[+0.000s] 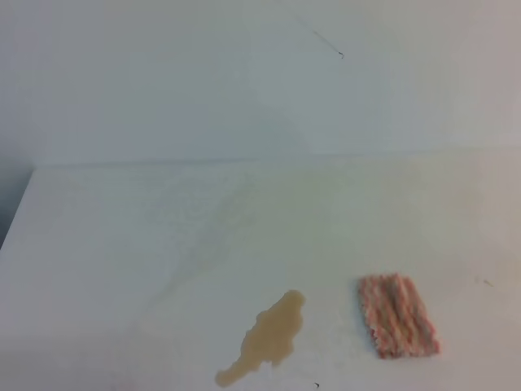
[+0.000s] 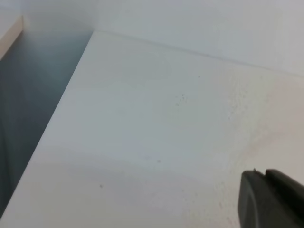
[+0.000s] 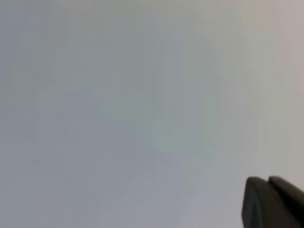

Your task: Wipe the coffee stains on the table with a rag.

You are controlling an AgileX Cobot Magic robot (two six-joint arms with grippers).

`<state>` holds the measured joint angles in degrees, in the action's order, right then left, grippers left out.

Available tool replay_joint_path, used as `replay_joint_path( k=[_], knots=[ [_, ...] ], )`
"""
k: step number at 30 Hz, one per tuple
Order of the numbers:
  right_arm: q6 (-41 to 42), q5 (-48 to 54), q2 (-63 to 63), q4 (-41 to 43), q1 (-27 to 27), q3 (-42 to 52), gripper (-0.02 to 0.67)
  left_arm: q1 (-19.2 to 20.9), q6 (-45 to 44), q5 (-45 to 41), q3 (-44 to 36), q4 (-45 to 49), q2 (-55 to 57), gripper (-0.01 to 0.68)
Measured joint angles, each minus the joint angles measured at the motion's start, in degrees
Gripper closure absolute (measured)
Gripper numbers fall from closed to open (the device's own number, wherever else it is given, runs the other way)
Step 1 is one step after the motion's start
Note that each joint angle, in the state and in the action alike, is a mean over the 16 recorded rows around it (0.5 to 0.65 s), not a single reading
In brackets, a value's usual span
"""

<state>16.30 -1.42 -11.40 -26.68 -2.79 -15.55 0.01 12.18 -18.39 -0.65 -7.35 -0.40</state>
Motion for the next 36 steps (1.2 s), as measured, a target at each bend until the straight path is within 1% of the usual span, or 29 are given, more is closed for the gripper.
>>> replay_joint_path(
  k=[8,12,16,20,25,29,33,36],
  knots=[
    [1.9,21.3,-18.9,-1.7,0.0,-12.4,0.652,0.0,0.0,0.2,-0.5,0.0,-0.3,0.673],
    [3.8,31.8,-27.9,-4.6,0.0,-17.9,0.652,0.0,0.0,0.2,-0.5,0.0,-0.3,0.673],
    [8.0,40.5,-35.6,-11.0,0.0,-21.8,0.652,0.0,0.0,0.2,-0.5,0.0,-0.3,0.673],
    [15.8,46.5,-42.1,-20.6,0.0,-23.9,0.652,0.0,0.0,0.2,-0.6,0.0,-0.4,0.673],
    [25.1,51.2,-49.3,-32.6,1.0,-24.5,0.651,0.0,0.0,0.1,-0.3,0.0,-0.2,0.673],
    [30.4,52.6,-54.8,-37.7,3.9,-24.5,0.650,0.0,0.0,0.2,-0.6,0.0,-0.4,0.673],
    [30.8,50.7,-59.9,-37.0,8.7,-24.6,0.649,0.0,0.0,0.3,-1.0,0.0,-0.6,0.673],
    [26.5,46.9,-63.3,-32.5,13.3,-24.9,0.648,0.0,0.0,0.2,-0.6,0.0,-0.4,0.673]
  ],
)
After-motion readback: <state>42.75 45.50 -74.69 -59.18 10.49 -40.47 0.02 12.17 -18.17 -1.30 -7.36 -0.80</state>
